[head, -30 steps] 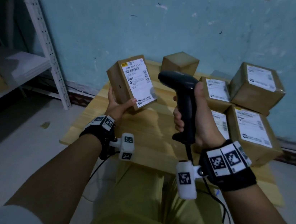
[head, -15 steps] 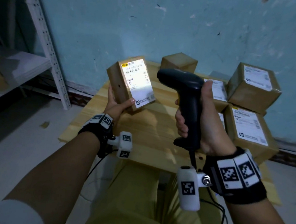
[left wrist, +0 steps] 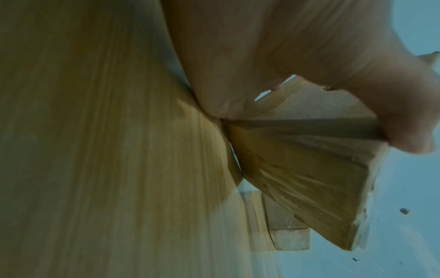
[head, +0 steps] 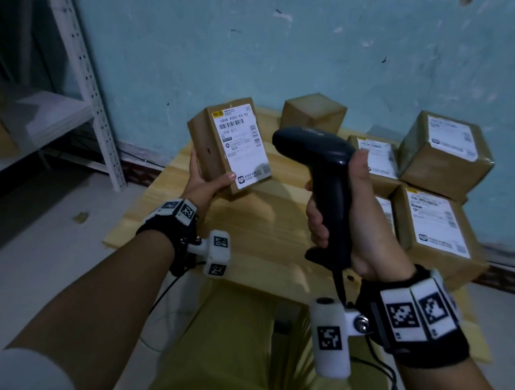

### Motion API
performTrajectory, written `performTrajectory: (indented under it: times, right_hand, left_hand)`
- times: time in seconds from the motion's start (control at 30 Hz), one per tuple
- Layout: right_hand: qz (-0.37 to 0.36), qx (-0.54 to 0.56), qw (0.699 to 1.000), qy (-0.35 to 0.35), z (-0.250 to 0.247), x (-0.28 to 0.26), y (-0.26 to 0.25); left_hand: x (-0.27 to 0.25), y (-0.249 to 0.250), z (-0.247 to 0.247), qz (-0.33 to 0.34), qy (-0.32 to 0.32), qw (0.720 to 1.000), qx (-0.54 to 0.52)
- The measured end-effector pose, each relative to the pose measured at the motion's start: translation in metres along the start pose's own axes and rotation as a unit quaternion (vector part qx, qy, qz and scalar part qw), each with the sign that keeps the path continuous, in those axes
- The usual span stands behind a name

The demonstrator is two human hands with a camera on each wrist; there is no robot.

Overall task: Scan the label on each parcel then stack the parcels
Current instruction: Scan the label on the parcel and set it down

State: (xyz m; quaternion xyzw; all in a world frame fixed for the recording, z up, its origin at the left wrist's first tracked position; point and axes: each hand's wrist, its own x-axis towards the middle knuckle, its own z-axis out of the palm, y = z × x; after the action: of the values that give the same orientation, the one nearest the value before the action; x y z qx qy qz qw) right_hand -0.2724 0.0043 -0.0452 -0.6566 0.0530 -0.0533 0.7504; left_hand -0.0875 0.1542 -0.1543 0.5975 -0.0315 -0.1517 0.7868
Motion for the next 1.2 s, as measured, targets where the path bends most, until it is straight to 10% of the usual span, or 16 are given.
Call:
performTrajectory:
  times: [0.2, 0.47, 1.2]
  right_hand:
    - [0.003, 0.03, 1.0, -0.004, -0.002, 0.001, 0.001]
    - [-0.045, -0.02, 0.984, 0.17, -0.02, 0.006, 0.001]
    - [-0.159, 0.068, 0.935, 0.31, -0.079, -0.034, -0.002]
  left_hand:
    - [-0.005, 0.007, 0.007, 0.021, -0.013, 0.999, -0.047]
    - [-0.024, 0.031, 0.05, -0.085, -0.115, 0.973, -0.181]
    - [-0.078, 0.044, 0.176, -0.146, -0.262, 0.953, 0.033]
